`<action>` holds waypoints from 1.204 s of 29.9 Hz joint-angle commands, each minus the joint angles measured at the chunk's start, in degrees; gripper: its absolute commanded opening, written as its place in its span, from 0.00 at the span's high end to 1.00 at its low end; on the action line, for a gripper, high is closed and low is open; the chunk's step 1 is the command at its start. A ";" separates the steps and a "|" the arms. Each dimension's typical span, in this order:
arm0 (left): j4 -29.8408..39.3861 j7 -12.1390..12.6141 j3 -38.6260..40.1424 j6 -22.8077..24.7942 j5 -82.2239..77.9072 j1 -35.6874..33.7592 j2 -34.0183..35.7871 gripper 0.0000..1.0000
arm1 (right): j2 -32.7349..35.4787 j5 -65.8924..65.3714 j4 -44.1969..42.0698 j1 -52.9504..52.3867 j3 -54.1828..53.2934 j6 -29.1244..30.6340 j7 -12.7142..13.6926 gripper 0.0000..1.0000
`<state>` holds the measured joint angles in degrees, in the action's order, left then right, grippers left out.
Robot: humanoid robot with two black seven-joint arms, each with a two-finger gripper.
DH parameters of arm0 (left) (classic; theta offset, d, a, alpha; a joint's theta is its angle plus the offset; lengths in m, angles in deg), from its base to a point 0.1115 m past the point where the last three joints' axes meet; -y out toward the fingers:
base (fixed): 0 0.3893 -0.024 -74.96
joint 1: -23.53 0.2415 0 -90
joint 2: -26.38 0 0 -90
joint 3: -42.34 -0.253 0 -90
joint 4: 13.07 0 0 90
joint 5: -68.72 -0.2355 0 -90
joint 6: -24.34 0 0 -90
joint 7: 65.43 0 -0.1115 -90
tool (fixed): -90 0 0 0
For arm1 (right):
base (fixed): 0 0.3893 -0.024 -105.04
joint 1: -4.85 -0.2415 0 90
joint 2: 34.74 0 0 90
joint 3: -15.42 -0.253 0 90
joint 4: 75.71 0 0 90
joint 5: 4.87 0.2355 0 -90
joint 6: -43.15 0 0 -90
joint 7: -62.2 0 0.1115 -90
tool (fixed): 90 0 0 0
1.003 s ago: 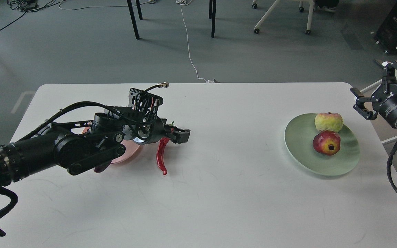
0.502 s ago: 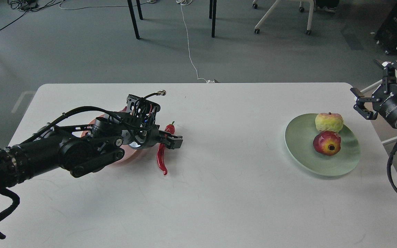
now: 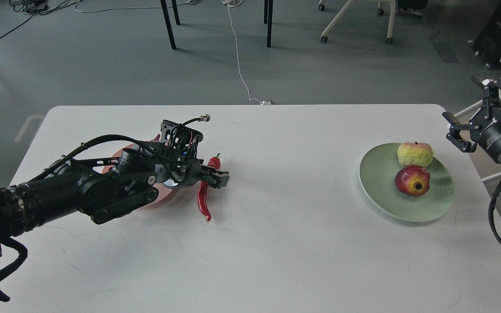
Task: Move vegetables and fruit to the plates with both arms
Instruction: 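Lift the chili pepper and place it on the pink plate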
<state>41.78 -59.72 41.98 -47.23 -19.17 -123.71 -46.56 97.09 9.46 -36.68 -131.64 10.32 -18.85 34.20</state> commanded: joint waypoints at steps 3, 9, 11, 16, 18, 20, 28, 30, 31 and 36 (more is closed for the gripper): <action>-0.01 0.45 0.09 -0.06 -0.01 0.02 -0.45 0.76 | 0.00 0.00 0.00 0.00 0.00 0.00 0.00 0.01; 0.26 0.54 0.18 0.03 0.08 -0.59 -3.43 0.84 | -0.09 0.00 0.00 0.00 0.00 0.00 0.00 0.01; 0.52 0.71 0.44 0.03 0.08 -0.86 -4.23 0.85 | -0.09 0.00 0.00 0.08 0.00 0.00 0.00 0.01; 2.80 1.41 1.23 2.04 2.27 -3.66 -4.06 0.85 | -0.09 0.00 -0.18 0.08 0.00 0.00 0.00 0.01; 4.21 1.41 1.58 2.93 4.81 -5.50 -3.53 0.85 | -0.09 0.00 -0.18 0.08 0.00 0.00 0.00 0.01; 4.91 1.15 1.76 3.19 7.54 -8.14 -2.65 0.85 | -0.09 0.00 -0.18 0.08 0.00 0.00 0.00 0.01; 10.01 -2.01 0.97 7.58 8.43 -10.26 10.25 0.84 | -0.09 0.00 -0.09 0.08 0.00 0.00 0.00 0.01; 11.41 -2.54 0.62 8.20 8.34 -9.91 13.42 0.84 | -0.09 0.00 -0.09 0.17 0.00 0.00 0.00 0.01; 12.03 -2.63 0.53 8.20 8.34 -9.74 14.91 0.84 | -0.09 0.00 -0.09 0.08 0.00 0.00 0.00 0.01; 12.30 -3.85 -1.05 7.68 7.65 -6.75 18.88 0.84 | -0.26 -0.17 0.08 0.17 0.00 0.00 0.00 0.01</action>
<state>53.89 -62.64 41.79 -39.19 -10.90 -132.26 -29.63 96.88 9.46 -36.75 -131.48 10.32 -18.85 34.20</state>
